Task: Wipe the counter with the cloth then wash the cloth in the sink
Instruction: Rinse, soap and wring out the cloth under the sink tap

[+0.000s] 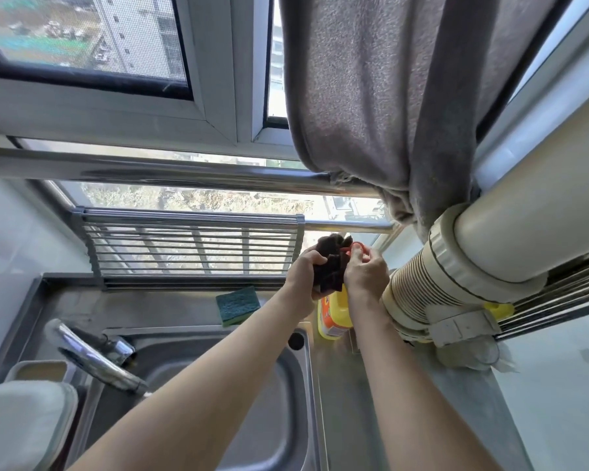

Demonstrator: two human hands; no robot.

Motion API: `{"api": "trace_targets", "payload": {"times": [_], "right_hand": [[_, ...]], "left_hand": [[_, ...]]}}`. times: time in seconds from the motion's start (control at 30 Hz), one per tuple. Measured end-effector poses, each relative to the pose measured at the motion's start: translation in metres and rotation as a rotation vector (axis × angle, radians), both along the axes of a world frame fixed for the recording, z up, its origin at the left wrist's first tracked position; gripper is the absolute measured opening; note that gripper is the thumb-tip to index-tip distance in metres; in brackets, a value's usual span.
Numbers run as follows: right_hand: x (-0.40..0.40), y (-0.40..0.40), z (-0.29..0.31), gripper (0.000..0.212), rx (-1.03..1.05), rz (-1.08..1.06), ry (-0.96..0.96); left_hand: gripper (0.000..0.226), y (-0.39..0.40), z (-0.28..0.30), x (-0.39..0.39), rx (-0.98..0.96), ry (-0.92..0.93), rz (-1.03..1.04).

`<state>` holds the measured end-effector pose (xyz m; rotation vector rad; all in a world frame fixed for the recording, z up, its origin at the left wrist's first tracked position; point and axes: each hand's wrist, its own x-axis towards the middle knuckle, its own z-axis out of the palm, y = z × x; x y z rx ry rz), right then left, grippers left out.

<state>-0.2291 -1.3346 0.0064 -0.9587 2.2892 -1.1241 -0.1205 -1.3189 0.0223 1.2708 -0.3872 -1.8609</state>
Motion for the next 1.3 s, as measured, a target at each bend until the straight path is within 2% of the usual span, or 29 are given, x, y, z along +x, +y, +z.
{"api": "trace_targets", "payload": {"times": [0.13, 0.47, 0.5, 0.57, 0.63, 0.7, 0.73, 0.77, 0.83, 0.9, 0.97, 1.0, 1.07, 1.13, 1.2, 1.3], "right_hand": [[-0.004, 0.0, -0.004, 0.035, 0.005, 0.026, 0.015], [0.002, 0.02, 0.021, 0.039, 0.016, 0.009, 0.143], [0.008, 0.027, 0.026, 0.037, -0.032, -0.015, 0.208], [0.031, 0.052, 0.04, 0.025, -0.288, 0.058, 0.338], [0.065, 0.083, 0.037, 0.013, -0.44, 0.321, 0.327], [0.093, 0.111, 0.007, 0.015, -0.25, 0.552, 0.198], [0.104, 0.124, -0.013, 0.02, -0.065, 0.599, 0.081], [0.113, 0.135, -0.032, 0.028, 0.136, 0.593, -0.128], [0.133, 0.16, -0.061, 0.037, 0.444, 0.502, -0.614], [0.161, 0.188, -0.087, 0.036, 0.52, 0.504, -0.82], [0.193, 0.215, -0.103, 0.029, 0.45, 0.512, -0.805], [0.204, 0.227, -0.108, 0.021, 0.388, 0.514, -0.726], [0.216, 0.24, -0.117, 0.008, 0.318, 0.524, -0.486], [0.217, 0.24, -0.121, 0.013, 0.315, 0.504, -0.319], [0.212, 0.232, -0.128, 0.022, 0.376, 0.478, -0.244], [0.202, 0.216, -0.138, 0.049, 0.539, 0.36, -0.314]], "left_hand": [[0.031, 0.014, 0.002, 0.009, 0.011, 0.051, -0.002], [0.046, 0.074, -0.021, 0.052, 0.076, 0.089, 0.014], [0.045, 0.083, -0.022, 0.056, 0.084, 0.082, 0.023], [0.041, 0.102, -0.027, 0.067, 0.075, 0.092, 0.046], [0.035, 0.123, -0.034, 0.08, 0.067, 0.139, 0.046], [0.043, 0.147, -0.044, 0.096, 0.088, 0.161, 0.03], [0.044, 0.159, -0.05, 0.104, 0.119, 0.132, 0.029], [0.042, 0.169, -0.063, 0.111, 0.168, 0.068, 0.05], [0.037, 0.185, -0.089, 0.123, 0.261, -0.142, 0.132], [0.033, 0.197, -0.113, 0.136, 0.35, -0.375, 0.256], [0.037, 0.203, -0.131, 0.153, 0.4, -0.513, 0.385], [0.041, 0.205, -0.135, 0.16, 0.413, -0.508, 0.427], [0.051, 0.207, -0.136, 0.168, 0.384, -0.443, 0.38], [0.041, 0.216, -0.133, 0.167, 0.317, -0.399, 0.275], [0.032, 0.222, -0.134, 0.165, 0.278, -0.399, 0.193], [0.032, 0.225, -0.138, 0.159, 0.207, -0.411, 0.129]]}}
